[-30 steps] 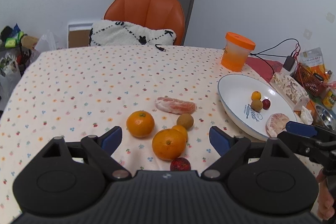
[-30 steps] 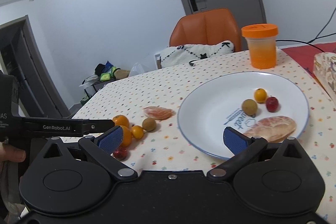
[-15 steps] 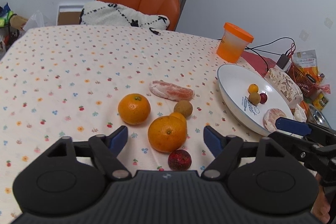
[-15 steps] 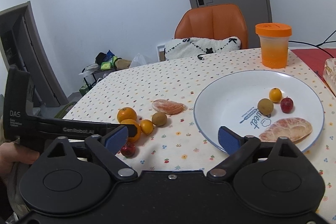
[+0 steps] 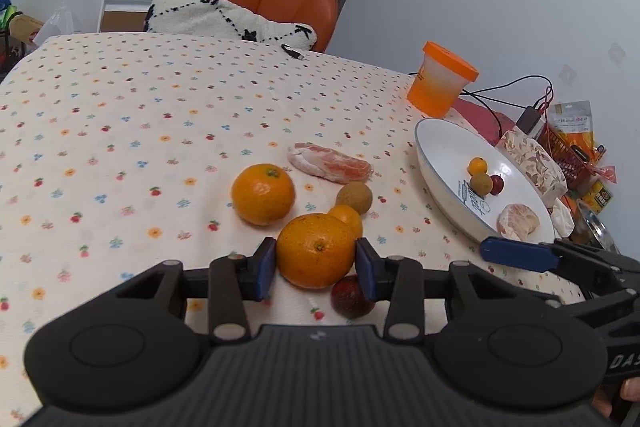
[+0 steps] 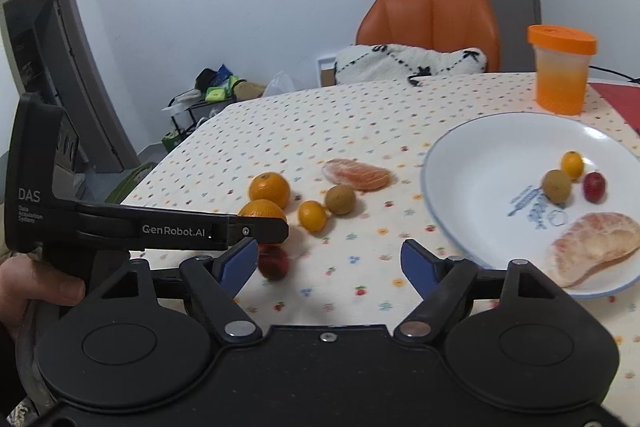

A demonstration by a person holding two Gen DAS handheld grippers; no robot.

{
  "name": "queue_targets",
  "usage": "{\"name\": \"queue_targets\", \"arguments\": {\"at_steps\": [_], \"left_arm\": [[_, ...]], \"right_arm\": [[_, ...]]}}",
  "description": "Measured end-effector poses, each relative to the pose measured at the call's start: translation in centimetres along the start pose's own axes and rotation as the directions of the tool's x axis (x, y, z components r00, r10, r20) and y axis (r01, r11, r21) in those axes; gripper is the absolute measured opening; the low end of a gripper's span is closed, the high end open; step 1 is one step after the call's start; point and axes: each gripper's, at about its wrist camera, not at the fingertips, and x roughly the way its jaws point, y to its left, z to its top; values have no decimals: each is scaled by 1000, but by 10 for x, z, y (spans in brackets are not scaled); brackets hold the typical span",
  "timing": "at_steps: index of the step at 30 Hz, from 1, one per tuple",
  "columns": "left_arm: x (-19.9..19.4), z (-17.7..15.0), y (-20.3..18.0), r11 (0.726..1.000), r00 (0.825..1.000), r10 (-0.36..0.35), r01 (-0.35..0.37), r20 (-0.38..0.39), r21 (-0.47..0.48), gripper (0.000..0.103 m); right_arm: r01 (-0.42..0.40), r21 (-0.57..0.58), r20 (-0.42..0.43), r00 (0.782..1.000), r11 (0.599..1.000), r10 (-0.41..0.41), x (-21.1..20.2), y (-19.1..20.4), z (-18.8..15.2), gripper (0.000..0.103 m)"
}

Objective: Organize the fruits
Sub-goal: 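Grasp a red plum with right tool while left tool grasps a large orange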

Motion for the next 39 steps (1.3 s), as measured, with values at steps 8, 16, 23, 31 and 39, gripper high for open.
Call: {"name": "queue_targets", "arguments": {"at_steps": [8,16,23,31,39], "left_arm": [[-14,-1,14,999,999,30,-30,16,-19,41],[-30,0,25,998,997,67,-67,34,-23,41],[-38,1,31,995,994,99,-97,47,-31,41],[-38,5,23,995,994,95,-95,51,-15,41],[-32,11,5,997,996,72,-73,58,25,41]], "right_arm": [[-39,-7,-47,998,999,38,19,13,-4,62],[-58,-20,-63,996,998,57,35,23,-3,58],[-55,-73,-74,996,996,49,49,34,-3,39],[-45,-77,-58,998,996,40,39,30,1,23],[-18,-60,-3,1000,998,18,17,15,9,23]]}}
